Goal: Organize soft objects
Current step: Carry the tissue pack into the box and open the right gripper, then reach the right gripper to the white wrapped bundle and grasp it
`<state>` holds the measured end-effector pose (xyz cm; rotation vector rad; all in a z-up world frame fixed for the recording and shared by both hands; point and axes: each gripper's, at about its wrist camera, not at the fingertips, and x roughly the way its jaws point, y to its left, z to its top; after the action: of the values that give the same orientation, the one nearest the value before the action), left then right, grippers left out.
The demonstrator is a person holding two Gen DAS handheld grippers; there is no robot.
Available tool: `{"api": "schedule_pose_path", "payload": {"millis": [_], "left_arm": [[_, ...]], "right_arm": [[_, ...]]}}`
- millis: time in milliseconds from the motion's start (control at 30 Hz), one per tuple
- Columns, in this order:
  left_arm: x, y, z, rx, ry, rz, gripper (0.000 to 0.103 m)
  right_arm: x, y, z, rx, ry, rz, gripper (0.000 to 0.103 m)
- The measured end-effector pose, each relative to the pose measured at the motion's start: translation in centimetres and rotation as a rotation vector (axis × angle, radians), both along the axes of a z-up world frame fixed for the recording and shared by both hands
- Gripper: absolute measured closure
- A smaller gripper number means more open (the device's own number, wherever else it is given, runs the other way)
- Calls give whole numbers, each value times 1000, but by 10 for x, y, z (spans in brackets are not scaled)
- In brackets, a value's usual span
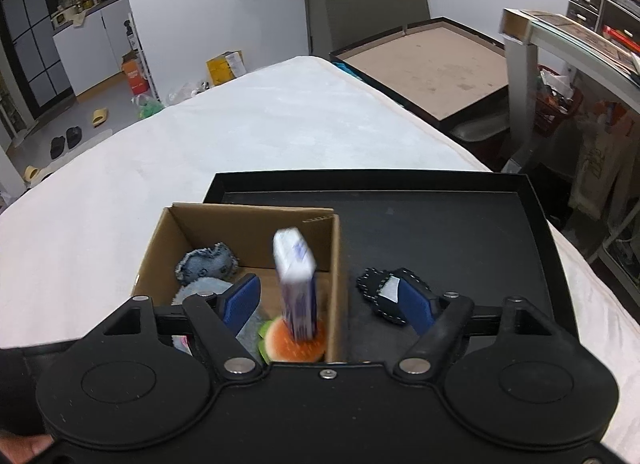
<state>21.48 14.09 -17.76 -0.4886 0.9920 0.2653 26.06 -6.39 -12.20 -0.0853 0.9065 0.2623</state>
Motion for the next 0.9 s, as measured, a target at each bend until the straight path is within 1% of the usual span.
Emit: {"api": "schedule_pose_path", "payload": {"millis": [133,367,467,533,567,633,733,900], "left_arm": [[-1,-7,5,31,-6,-16,85],[-5,-12,11,54,-9,-29,85],[-6,-16,15,70,-11,-38,82],[-6,-20,16,74,-13,-44,73],[-6,-22,17,74,-16,-48,71],[-6,-24,20,76,-23,-54,62],[-7,-28,21,91,-25,-64,52],[-6,-30,21,96,-17,-68,44]], "right_arm": [[-4,-13,0,3,5,-20,28],[-10,-40,-6,26,35,-69,28],[-13,-51,-9,34,49,-80,28],[-16,-58,-12,35,58,-89,28],[-17,-62,-13,37,63,-94,28],[-19,-69,-16,40,71,-106,28],[-20,-78,-21,46,93,-118,28],[-22,-86,-33,54,142,-130,28]]}}
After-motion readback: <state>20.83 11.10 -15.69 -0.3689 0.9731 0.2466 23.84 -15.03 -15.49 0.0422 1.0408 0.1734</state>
